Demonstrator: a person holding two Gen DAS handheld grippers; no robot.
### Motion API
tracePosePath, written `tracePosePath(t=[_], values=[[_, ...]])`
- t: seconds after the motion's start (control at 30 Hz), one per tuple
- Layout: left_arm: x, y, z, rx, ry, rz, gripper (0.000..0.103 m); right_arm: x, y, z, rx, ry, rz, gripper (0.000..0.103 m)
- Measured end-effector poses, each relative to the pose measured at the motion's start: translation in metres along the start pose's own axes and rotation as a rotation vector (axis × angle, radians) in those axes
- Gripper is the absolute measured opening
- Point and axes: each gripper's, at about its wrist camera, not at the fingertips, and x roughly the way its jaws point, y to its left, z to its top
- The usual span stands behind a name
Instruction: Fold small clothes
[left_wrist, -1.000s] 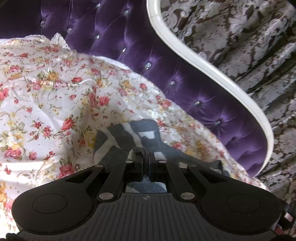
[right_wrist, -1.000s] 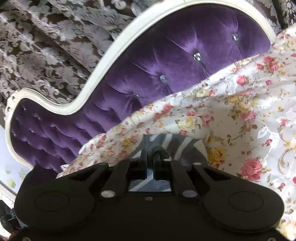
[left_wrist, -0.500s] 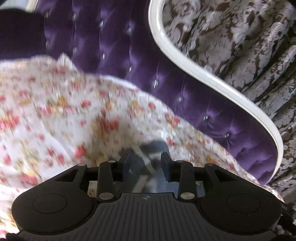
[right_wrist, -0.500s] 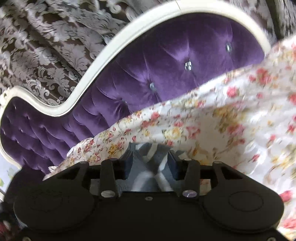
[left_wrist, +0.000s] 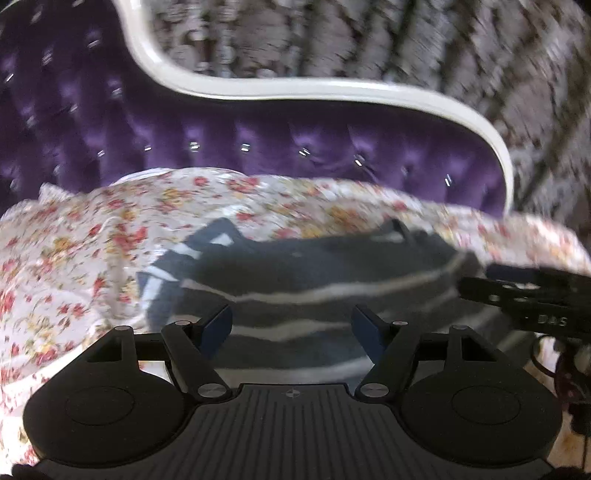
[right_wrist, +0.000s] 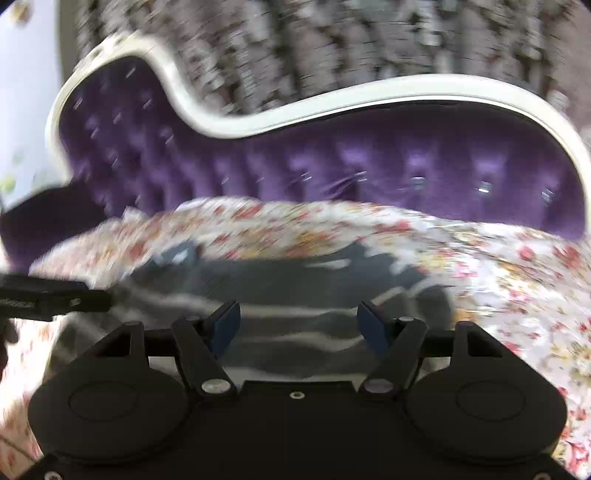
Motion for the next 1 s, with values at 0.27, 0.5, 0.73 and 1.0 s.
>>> tracePosePath(t=[0.27, 0.5, 0.73, 1.0], values=[[0.026, 0.016, -0.022, -0.030, 0.069, 0.058, 0.070, 0.046, 0.019, -0.007, -0.120, 0.138, -0.013, 0.073], [0.024, 0.030, -0.023, -0.086, 0.041, 0.042, 0.070, 0.068, -0.005, 0.002, -0.036, 0.133, -0.135, 0.074], [0.027, 0.027, -0.024, -0.076, 0.044, 0.058, 0.071, 0.078, -0.023, 0.011, 0.015, 0.137, -0.212, 0.073], [0.031, 0.026, -0.024, -0.076, 0.051, 0.058, 0.077, 0.021, -0.050, 0.007, 0.251, 0.017, -0.146, 0.078]])
